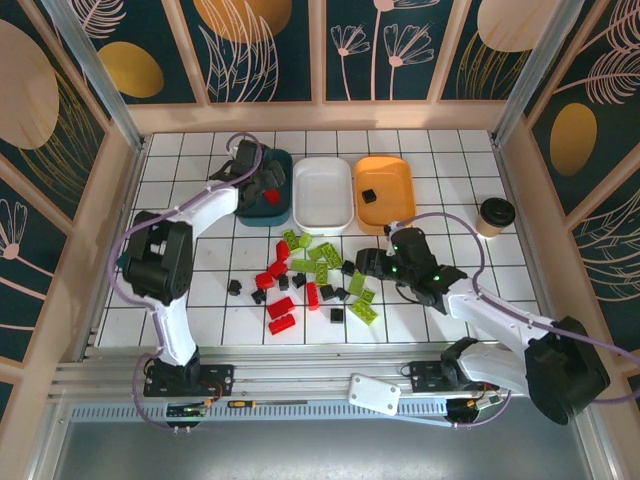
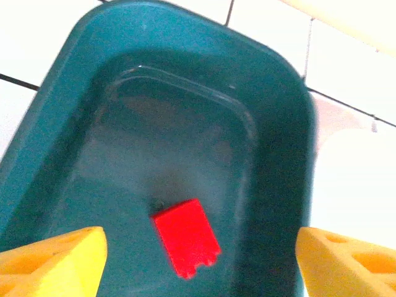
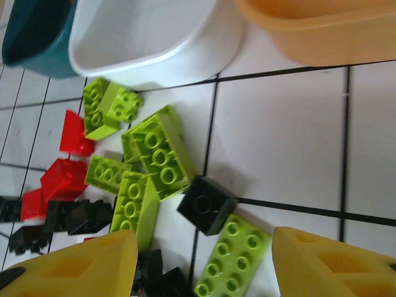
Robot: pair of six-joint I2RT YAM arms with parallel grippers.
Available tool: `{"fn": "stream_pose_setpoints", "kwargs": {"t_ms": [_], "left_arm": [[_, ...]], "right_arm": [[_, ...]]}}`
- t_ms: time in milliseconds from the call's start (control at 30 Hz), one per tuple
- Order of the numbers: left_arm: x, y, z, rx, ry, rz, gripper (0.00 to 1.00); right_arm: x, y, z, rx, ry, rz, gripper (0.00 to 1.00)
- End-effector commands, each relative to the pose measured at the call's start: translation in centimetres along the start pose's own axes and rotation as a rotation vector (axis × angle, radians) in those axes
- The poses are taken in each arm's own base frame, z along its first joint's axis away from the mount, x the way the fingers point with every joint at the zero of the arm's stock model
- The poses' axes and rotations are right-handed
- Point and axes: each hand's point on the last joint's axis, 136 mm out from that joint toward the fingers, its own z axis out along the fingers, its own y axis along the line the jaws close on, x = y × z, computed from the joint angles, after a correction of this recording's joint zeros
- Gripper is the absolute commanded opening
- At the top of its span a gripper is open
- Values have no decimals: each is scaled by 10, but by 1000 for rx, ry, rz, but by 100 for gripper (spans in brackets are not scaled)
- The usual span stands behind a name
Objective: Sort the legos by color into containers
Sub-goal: Place the lego in the container, then pick up the lego from the center of the table.
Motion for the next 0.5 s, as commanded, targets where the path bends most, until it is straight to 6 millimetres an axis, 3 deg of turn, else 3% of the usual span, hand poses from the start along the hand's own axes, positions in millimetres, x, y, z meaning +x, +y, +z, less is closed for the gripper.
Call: {"fn": "stream_pose_setpoints", "kwargs": {"t_ms": [0, 33, 67, 200, 300, 467], "left_arm": [[-20, -36, -65, 200, -78, -22, 85], [-16, -39, -78, 235, -83, -25, 95], [-11, -39, -91, 265, -83, -27, 99], [14, -27, -128, 345, -83, -49, 99], [36, -6, -147, 348, -82, -62, 99], [59, 22, -165, 331, -85, -64, 99]], "right_arm": [[-17, 35, 10, -71, -25, -116, 60], [-17, 41, 17, -69, -8, -145, 60], [-16, 44, 25, -60, 10, -168, 61], [-6, 49, 59, -3, 94, -260, 65], [-3, 46, 77, 47, 128, -303, 66], [1, 35, 97, 112, 177, -335, 66]]}}
